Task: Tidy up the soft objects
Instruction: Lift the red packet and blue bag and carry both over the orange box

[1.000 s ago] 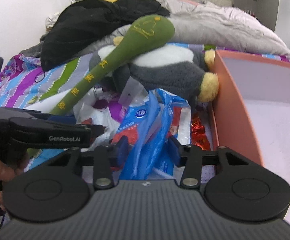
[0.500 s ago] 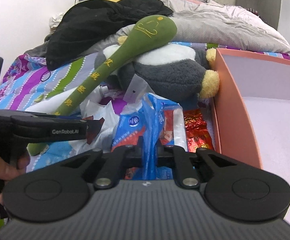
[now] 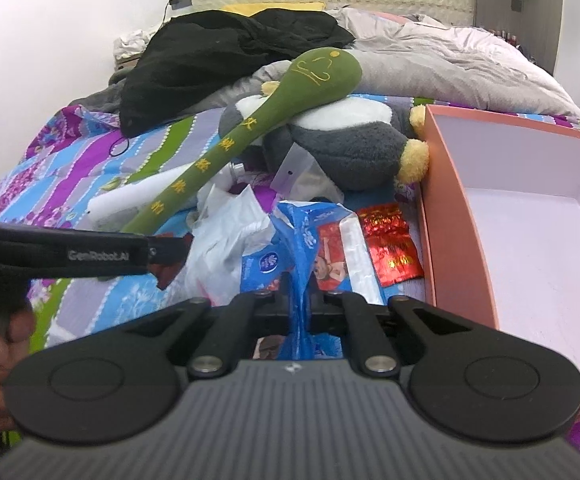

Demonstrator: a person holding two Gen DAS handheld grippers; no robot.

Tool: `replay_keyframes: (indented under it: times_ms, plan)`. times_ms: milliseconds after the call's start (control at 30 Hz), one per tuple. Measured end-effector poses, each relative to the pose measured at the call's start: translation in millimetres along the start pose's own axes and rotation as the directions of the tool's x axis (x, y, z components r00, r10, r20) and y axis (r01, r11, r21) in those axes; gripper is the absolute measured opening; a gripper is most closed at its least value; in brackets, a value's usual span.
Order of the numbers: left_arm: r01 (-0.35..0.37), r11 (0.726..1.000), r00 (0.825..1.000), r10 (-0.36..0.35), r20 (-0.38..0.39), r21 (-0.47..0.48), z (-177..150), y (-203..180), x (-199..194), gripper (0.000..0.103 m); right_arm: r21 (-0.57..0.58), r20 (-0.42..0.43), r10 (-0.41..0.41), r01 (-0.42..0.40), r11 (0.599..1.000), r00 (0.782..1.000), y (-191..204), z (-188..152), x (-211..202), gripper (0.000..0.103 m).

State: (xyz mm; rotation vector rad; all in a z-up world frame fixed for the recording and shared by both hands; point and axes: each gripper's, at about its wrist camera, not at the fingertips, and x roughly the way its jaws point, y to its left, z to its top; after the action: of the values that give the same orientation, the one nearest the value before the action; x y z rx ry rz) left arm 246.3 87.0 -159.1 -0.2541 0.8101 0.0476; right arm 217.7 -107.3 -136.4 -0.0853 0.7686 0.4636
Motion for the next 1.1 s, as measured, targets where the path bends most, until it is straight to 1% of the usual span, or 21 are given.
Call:
replay_keyframes:
  times_ms: [167,333,533,633,733,900,1000,1100]
  plan:
    - [0.0,0.999,1.0,0.0,0.001,-0.034,-17.4,0.5,-28.1,0.043,0.015,0.0,-0.008,0.008,1.0,1.0,3.8,-13.7,-17.8,0.008]
    - [0.006,0.999,1.0,-0.006,-0.007,-0.042,-35.1,-0.3,-51.4,0.043,0.018,0.01,-0.008,0.008,1.0,1.0,9.8,-24.2,-36.5,0.008]
    - [0.017,0.999,1.0,-0.017,0.018,-0.039,-39.3,-5.6,-82.8,0.042,0.036,0.05,-0.006,0.004,0.999,0.999,16.7,-22.9,-62.5,0.008]
    - [0.031,0.999,0.999,-0.029,0.041,-0.037,-33.1,-11.2,-97.4,0.042,0.029,0.088,-0.012,0.01,1.0,0.996,16.2,-15.4,-75.3,0.008]
    - [0.082,0.995,0.996,-0.08,0.038,-0.049,-20.7,-17.5,-105.1,0.042,0.012,0.126,-0.01,0.008,1.0,0.992,12.5,-4.5,-86.3,0.008]
    - [0.122,0.992,0.991,-0.123,0.058,0.022,11.3,-43.0,-116.2,0.042,0.013,0.188,-0.04,0.038,0.999,0.981,1.7,21.7,-106.2,0.008]
    - [0.127,0.989,0.985,-0.134,0.104,0.07,31.7,-61.9,-127.4,0.042,0.04,0.231,-0.045,0.036,0.999,0.972,-10.6,40.9,-119.9,0.008]
    - [0.147,0.983,0.979,-0.161,0.128,0.112,52.0,-80.8,-133.7,0.042,0.063,0.266,-0.068,0.053,0.997,0.962,-26.9,59.7,-128.8,0.008]
